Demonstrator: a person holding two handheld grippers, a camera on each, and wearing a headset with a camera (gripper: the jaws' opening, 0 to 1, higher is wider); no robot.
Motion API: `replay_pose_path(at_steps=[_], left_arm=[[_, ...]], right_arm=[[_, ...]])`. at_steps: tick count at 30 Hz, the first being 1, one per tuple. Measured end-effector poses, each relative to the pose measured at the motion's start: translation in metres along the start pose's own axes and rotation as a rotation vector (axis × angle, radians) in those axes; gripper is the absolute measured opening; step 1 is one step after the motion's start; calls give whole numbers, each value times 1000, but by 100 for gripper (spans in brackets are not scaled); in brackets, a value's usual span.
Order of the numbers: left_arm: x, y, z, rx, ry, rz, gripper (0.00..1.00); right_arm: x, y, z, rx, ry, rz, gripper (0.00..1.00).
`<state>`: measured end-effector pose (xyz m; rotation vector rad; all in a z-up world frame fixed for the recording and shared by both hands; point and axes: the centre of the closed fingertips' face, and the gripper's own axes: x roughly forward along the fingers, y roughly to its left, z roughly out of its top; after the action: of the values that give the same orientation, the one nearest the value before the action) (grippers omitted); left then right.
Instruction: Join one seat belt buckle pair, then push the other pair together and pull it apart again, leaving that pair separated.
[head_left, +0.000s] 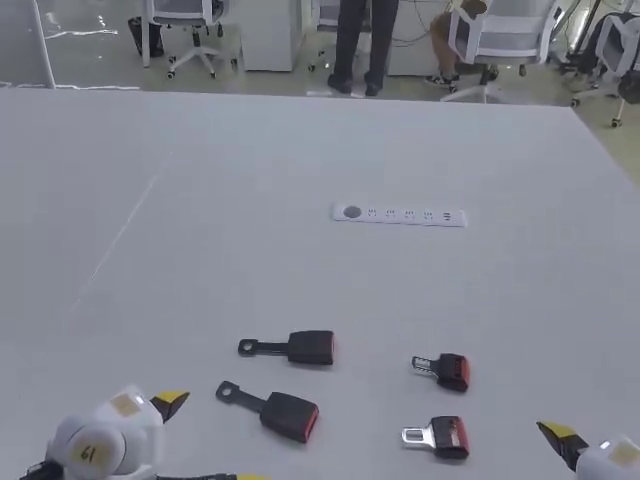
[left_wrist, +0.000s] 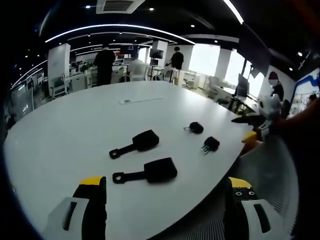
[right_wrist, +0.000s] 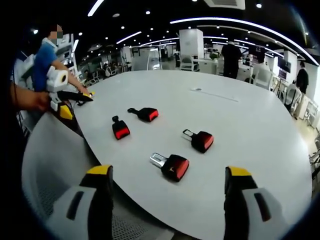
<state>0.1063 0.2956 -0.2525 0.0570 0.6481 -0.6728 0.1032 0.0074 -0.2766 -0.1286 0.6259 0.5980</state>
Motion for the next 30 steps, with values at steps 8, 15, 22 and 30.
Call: replay_pose_path(at_steps=[8, 15, 22, 30], left_arm=[[12, 1, 1, 25, 20, -25, 100], [21, 2, 0, 62, 50, -50, 100], [32, 7, 0, 61, 62, -67, 100], [44, 10, -1, 85, 91, -97, 99]], right_arm=[[15, 1, 3, -19, 18, 27, 94], [28, 1, 2, -36, 45, 61, 94], [37, 0, 1, -41, 63, 80, 92], [48, 0, -4, -75, 102, 113, 91]])
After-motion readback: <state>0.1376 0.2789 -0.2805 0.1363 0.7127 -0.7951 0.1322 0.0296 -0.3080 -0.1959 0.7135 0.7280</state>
